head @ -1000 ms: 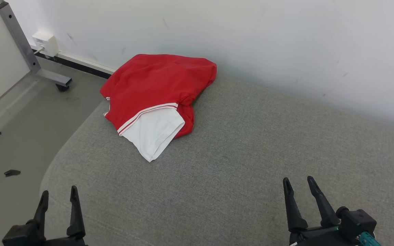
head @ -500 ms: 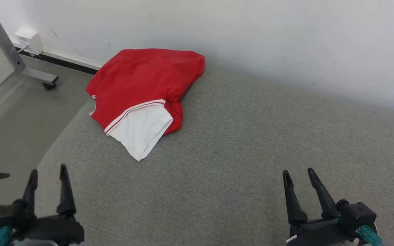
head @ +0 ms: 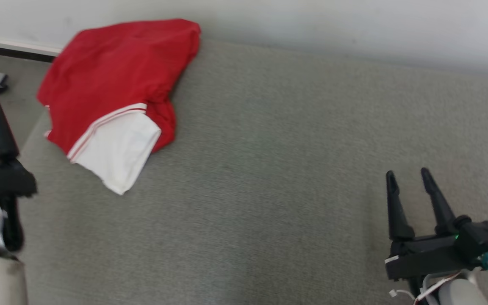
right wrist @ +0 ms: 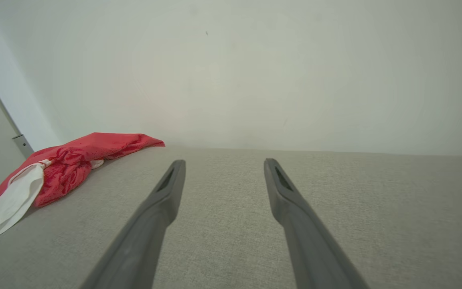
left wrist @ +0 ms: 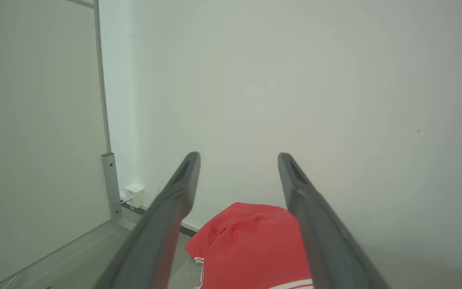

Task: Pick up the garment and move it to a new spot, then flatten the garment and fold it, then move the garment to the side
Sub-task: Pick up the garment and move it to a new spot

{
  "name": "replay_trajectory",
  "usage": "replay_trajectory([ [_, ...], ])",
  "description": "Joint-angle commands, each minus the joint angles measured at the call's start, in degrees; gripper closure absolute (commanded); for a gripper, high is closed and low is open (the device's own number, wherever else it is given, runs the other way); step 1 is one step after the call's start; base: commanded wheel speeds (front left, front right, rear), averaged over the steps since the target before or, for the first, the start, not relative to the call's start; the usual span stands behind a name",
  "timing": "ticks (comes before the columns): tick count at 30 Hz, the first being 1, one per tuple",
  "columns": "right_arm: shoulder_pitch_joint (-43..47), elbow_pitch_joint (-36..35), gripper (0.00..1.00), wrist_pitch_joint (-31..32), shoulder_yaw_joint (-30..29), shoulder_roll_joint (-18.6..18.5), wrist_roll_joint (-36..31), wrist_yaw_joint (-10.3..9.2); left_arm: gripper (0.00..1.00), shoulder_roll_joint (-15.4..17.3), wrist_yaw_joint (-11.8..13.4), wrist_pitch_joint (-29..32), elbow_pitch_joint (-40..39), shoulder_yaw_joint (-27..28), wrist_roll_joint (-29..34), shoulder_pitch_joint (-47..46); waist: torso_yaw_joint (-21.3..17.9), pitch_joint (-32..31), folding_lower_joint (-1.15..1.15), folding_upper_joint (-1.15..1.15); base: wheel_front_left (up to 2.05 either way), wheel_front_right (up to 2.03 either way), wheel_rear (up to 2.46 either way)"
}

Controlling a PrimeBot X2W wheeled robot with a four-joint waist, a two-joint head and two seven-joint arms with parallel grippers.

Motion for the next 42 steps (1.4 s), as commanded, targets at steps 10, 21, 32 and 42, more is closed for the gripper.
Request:
replay_trajectory([
  [10,-0.37,-4.1,0.0,-0.05,-6.04,-1.67,-1.73,-0.12,0.0,7.94,-1.29,1.17,10.48,0.56,-1.77,-13.02,-10.96,12.2,-0.01,-0.01,0.0,0.0,0.0],
  [21,-0.62,-6.57,0.0,-0.05,-7.75,-2.41,-2.26,-0.12,0.0,14.26,-2.38,6.79,29.19,-3.18,-4.75,-18.74,-12.6,14.39,-0.01,-0.01,0.0,0.0,0.0],
  [32,-0.95,-6.85,0.0,-0.05,-7.65,-2.59,-2.55,-0.12,0.0,15.98,-2.32,14.36,36.65,-13.95,-13.21,-16.94,-13.29,14.49,-0.01,-0.01,0.0,0.0,0.0],
  [42,-0.61,-6.59,0.0,-0.05,-7.48,-2.4,-2.84,-0.12,1.0,17.27,-2.32,15.19,40.49,-21.06,-19.74,-16.54,-13.75,13.67,-0.01,-0.01,0.0,0.0,0.0],
])
